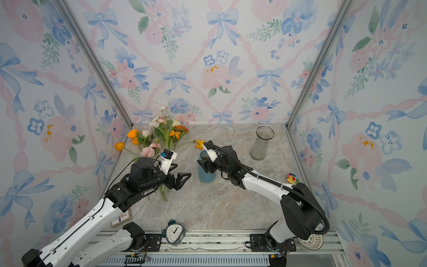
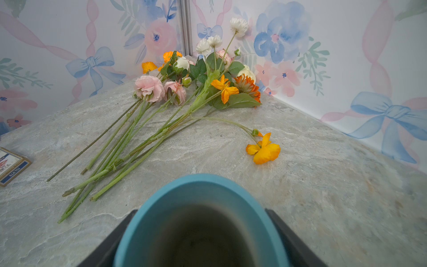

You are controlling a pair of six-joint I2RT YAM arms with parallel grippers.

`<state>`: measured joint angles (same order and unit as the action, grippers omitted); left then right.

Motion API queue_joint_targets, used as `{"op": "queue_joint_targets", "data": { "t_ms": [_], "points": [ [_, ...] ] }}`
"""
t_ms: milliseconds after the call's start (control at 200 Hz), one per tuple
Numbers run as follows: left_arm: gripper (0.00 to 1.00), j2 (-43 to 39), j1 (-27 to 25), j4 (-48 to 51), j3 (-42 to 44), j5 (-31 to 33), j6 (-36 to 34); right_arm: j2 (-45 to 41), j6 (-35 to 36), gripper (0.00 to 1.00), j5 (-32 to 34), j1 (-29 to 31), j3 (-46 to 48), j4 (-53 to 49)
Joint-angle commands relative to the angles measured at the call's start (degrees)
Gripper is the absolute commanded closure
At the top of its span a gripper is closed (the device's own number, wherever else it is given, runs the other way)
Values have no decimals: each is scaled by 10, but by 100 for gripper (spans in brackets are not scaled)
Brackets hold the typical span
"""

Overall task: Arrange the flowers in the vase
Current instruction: 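Grip the teal vase rim with the right gripper and drag it toward the flowers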

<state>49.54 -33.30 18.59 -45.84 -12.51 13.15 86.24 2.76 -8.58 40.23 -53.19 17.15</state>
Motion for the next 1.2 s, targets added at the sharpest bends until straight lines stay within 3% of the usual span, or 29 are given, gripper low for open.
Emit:
{"op": "queue_joint_targets", "data": {
  "t_ms": [0,345,410,460,880,1195],
  "points": [
    [2,4,3,7,-10,-11,-7,-4,5,37,-5,2,-9,82],
    [2,15,3,7,-21,-15,-12,-5,11,25,-4,-4,-1,78],
    [2,17,3,7,-23,-16,-13,-5,11,6,-4,-5,-1,76],
    [2,19,2,7,-24,-17,-14,-5,11,0,-3,-6,0,76],
    [2,23,3,7,-27,-17,-19,-23,13,3,-7,-15,7,76],
    [2,30,3,7,-38,-5,-32,-99,14,3,1,-26,7,26]
  ]
}}
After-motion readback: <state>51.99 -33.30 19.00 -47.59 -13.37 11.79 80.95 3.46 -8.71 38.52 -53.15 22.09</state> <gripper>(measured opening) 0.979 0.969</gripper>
